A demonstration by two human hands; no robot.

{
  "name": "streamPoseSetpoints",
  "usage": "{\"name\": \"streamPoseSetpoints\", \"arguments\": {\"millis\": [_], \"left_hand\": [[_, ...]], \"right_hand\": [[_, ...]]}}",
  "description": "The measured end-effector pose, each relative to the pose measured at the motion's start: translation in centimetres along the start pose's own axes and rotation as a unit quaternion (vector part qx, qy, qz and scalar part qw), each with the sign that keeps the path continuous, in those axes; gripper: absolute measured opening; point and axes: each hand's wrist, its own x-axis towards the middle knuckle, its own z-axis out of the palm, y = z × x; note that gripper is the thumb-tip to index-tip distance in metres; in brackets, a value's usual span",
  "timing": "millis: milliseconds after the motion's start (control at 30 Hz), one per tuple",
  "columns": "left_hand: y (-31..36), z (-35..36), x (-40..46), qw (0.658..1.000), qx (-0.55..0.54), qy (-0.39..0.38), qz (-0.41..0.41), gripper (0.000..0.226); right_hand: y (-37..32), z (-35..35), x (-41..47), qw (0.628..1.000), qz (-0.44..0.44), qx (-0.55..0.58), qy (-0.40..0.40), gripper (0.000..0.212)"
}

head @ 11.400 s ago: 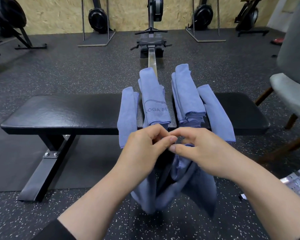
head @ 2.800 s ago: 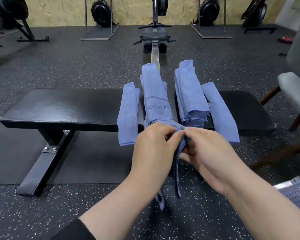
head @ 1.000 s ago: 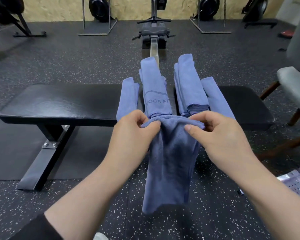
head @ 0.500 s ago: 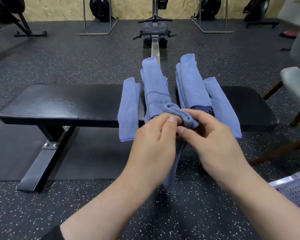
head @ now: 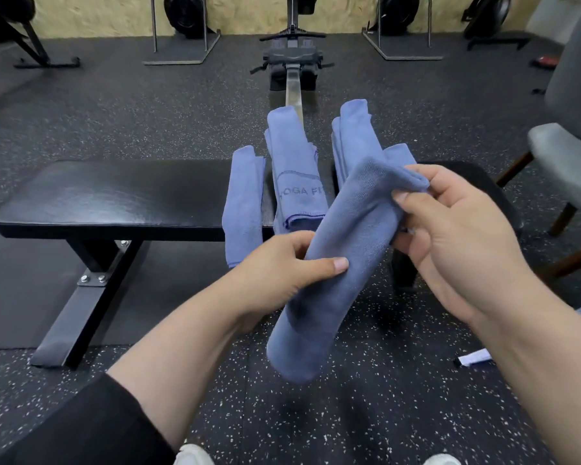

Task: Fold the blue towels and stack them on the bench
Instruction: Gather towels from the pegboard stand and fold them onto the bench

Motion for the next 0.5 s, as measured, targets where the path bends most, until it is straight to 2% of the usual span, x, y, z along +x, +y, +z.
{"name": "streamPoseSetpoints", "arguments": {"millis": [233,367,500], "left_hand": [[0.0,0.4,-0.5,0.999,-0.044,-0.027,0.017,0.024],[0.6,0.4,-0.7,0.998,-0.034,-0.053,0.001,0.025],[1.0,2.0,-1.1,0.995,-0.056,-0.076,-0.016,0.023]], "right_hand": [[-1.7,-1.9,-0.7,0.996,-0.016,-0.053,0.063,0.022],[-2.4,-3.5,-1.1,0.992,-0.017,-0.062,0.107,0.021],[-2.7,-4.8,-1.7,0.990,-0.018,-0.082,0.113,0.019]]}}
